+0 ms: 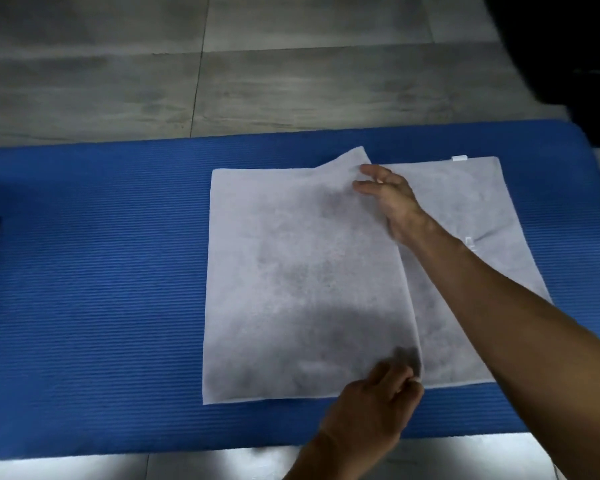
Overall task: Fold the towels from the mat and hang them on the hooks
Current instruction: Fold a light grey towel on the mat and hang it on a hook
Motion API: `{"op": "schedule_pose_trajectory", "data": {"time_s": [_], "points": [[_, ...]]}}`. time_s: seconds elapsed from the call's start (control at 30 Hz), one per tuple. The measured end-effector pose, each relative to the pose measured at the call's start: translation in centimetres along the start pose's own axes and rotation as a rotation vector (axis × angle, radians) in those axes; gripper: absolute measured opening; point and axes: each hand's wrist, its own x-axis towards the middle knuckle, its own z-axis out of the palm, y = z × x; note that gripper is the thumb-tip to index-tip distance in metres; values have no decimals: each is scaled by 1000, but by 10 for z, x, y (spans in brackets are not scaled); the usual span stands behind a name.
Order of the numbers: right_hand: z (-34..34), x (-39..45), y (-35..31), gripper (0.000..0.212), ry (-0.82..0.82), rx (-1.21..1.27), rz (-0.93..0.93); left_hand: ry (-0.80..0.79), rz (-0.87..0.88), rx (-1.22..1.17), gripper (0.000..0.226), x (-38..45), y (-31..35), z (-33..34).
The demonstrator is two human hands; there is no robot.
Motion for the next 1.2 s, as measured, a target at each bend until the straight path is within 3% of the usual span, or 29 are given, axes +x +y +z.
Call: {"op": "schedule_pose_trajectory", "data": {"time_s": [0.2, 0.3, 0.4, 0.5, 0.63, 0.83, 0.97, 1.1, 1.2], "points": [[-46, 9, 7, 65, 75, -275, 4, -77, 24, -80, 43, 25, 15, 17], [-34, 5, 16, 55, 180, -490, -129, -9, -121, -160, 36, 7, -5, 12], [3, -12, 27, 37, 244, -769, -345, 169, -343, -105, 25, -29, -44, 0], [57, -32, 38, 26, 69, -858, -529, 257, -625, 50, 18, -77, -82, -21], [138, -47, 50, 17, -207, -892, -496, 192, -851, 76, 17, -131, -108, -33], [213, -57, 48, 31, -183, -1377, -398, 393, -1199, -172, 45, -138, -101, -41], [229, -60, 41, 15, -200, -1404, -316, 305, -1310, -304, 19, -138, -104, -45], [234, -59, 42, 23, -210, -1263, -269, 378, -1301, -341, 20, -144, -106, -56], [251, -61, 45, 22, -279, -996, -223, 487, -1357, -384, 15, -166, -117, -72]]}}
